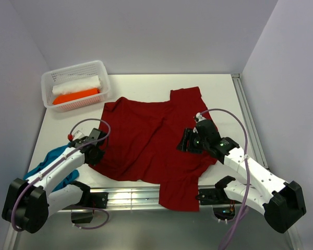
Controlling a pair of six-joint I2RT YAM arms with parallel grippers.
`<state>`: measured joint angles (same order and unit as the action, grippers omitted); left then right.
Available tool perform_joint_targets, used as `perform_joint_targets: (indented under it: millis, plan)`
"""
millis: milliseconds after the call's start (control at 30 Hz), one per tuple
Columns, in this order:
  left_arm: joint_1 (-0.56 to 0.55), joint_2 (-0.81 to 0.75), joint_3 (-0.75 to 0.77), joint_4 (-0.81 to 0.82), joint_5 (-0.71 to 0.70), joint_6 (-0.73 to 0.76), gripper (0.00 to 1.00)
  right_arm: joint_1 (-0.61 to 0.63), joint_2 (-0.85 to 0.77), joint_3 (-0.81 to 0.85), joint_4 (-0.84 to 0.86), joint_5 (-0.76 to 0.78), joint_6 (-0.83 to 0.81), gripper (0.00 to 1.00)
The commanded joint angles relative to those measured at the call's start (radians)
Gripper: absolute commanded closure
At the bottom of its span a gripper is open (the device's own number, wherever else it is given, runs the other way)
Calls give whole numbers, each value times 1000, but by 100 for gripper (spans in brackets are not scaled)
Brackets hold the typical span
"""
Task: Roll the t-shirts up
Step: Flatten the tshirt
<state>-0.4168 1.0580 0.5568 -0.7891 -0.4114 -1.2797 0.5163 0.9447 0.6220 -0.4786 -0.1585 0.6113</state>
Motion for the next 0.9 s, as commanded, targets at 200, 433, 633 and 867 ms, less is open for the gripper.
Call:
perform_joint_targets:
  millis: [200,433,633,867]
  plan:
    - [-34,25,118,-116,-61,-41,99,-6,-14,-27,-3,-1,-8,37]
    - [-42,-29,172,-197,-75,-61,99,-5,-14,-38,-34,-35,-18,35]
    - [-42,-84,261,-337,-145,-122,100,16,-32,-41,-94,-67,5,28]
    - [-40,-142,253,-320,-191,-135,100,192,-79,-22,-187,37,110,28]
